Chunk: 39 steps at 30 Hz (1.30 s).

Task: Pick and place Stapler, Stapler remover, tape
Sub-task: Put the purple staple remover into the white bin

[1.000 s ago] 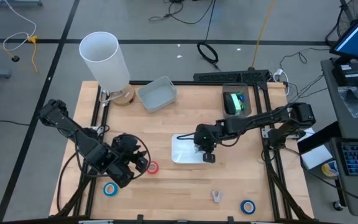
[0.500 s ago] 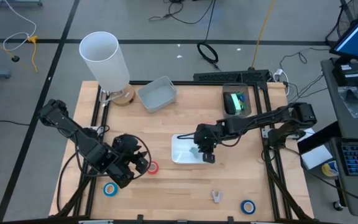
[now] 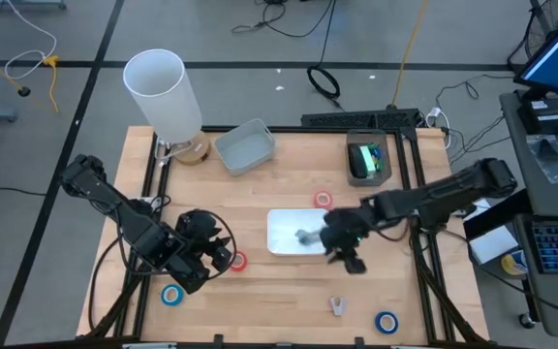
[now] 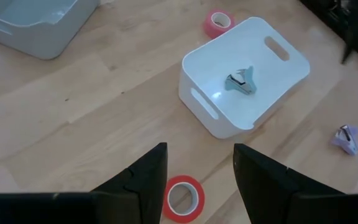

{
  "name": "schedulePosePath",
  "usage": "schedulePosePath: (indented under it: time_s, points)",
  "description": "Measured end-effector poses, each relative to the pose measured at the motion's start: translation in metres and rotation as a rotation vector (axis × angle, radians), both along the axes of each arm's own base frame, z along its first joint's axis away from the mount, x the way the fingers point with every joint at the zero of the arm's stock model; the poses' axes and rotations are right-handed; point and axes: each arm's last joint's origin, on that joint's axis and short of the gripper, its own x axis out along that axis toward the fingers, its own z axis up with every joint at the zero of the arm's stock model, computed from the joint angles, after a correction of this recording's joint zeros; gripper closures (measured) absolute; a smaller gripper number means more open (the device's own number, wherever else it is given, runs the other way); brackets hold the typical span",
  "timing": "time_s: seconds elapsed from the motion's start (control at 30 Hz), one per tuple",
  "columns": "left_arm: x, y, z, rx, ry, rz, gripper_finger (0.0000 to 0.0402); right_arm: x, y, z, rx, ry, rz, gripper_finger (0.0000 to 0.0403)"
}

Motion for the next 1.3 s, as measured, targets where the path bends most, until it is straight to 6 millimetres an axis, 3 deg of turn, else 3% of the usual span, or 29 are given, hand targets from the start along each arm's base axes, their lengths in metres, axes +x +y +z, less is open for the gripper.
schedulePosePath:
  time_s: [0.27,0.43,0.7,0.97,1.3]
  points:
    - [0.003,-0.003,0.001,-0.032,-0.037,-0.001,0.0220,-0.030,0.052,-0.004,-0.079,0.019,0.306,0.0312]
    - [0.003,-0.003,0.001,-0.040,-0.022,-0.016,0.0220,-0.047,0.069,-0.027,-0.126,0.000,0.450,0.0314]
    - [0.003,-0.003,0.001,-0.036,-0.014,-0.028,0.0220,-0.047,0.075,-0.046,-0.203,-0.187,0.465,0.0315]
    - [0.003,-0.003,0.001,-0.036,-0.014,-0.027,0.0220,-0.056,0.074,-0.062,-0.231,-0.174,0.523,0.0314]
    - [0.003,-0.002,0.001,-0.035,-0.013,-0.024,0.0220,-0.054,0.088,-0.081,-0.289,-0.278,0.680,0.0314]
